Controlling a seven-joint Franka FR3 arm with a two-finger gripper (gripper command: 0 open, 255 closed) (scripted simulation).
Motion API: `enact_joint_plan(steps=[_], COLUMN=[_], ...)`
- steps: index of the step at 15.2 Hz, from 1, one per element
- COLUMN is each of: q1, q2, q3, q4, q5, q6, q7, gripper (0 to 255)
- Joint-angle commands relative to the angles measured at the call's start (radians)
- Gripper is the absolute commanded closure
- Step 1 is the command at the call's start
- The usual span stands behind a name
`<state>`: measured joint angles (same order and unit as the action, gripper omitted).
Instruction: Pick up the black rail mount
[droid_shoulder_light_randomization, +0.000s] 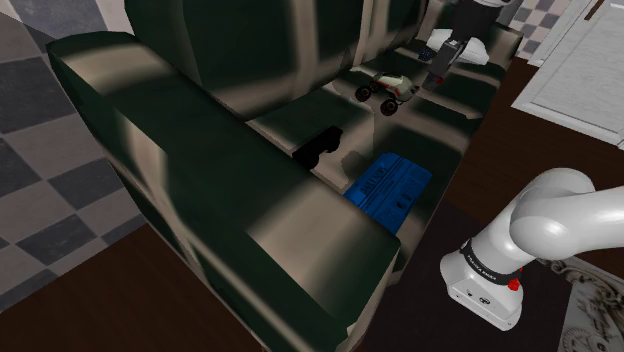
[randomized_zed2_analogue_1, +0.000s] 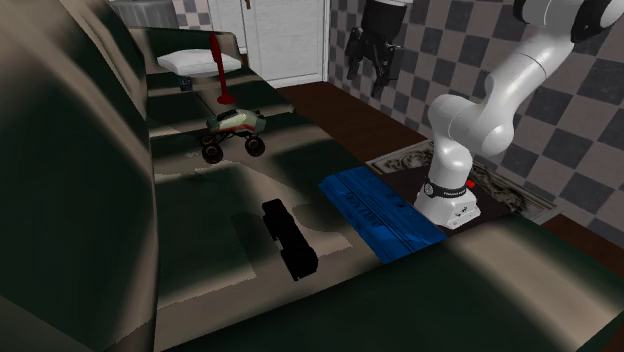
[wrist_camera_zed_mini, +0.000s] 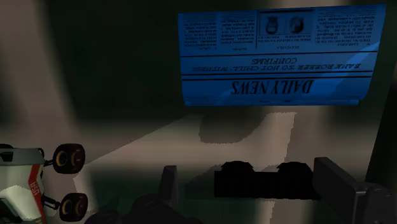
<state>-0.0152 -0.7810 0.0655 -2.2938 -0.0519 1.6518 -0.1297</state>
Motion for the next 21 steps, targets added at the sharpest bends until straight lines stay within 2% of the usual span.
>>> enact_joint_plan(steps=[1,12,21], q1=[0.000,0.144,0.242], q2=[0.000,0.340,0.637], q3=[0.000,-0.120,-0.146], q4=[0.000,0.016,0.107], q5=[0.000,-0.036,-0.009], q6=[0.000,0.298,0.468], q7=[0.000,-0.503,-0.901], gripper=[0,0,0])
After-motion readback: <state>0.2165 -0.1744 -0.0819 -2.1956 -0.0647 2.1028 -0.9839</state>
